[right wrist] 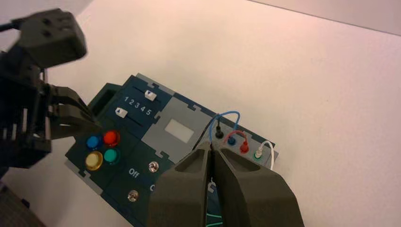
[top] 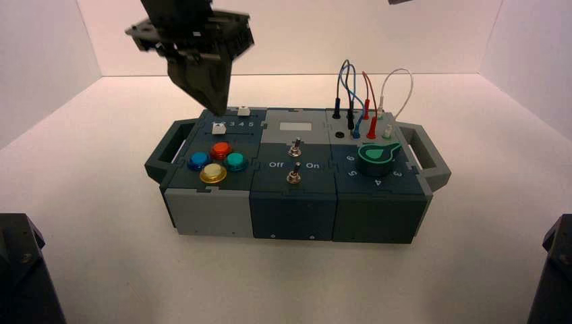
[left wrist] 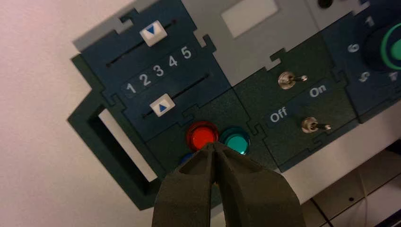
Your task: Push the green button with the left gripper.
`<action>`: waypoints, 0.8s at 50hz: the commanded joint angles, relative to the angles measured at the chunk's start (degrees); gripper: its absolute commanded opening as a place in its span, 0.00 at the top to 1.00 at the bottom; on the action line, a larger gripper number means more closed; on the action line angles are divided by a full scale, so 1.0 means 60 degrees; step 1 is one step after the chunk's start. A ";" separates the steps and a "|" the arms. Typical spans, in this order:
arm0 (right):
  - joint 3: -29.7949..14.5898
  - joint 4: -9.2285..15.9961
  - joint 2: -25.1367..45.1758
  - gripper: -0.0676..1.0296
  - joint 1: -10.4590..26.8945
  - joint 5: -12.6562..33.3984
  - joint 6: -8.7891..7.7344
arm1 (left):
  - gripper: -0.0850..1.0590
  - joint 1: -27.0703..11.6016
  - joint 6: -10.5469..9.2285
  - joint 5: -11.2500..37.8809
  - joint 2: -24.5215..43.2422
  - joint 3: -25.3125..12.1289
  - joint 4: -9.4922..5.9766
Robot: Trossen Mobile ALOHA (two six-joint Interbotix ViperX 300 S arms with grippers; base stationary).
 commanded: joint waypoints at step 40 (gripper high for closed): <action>-0.0659 -0.0103 0.0923 0.96 0.0044 -0.0176 -0.0176 | 0.96 -0.0864 0.0015 -0.0396 0.1685 -0.0396 -0.0205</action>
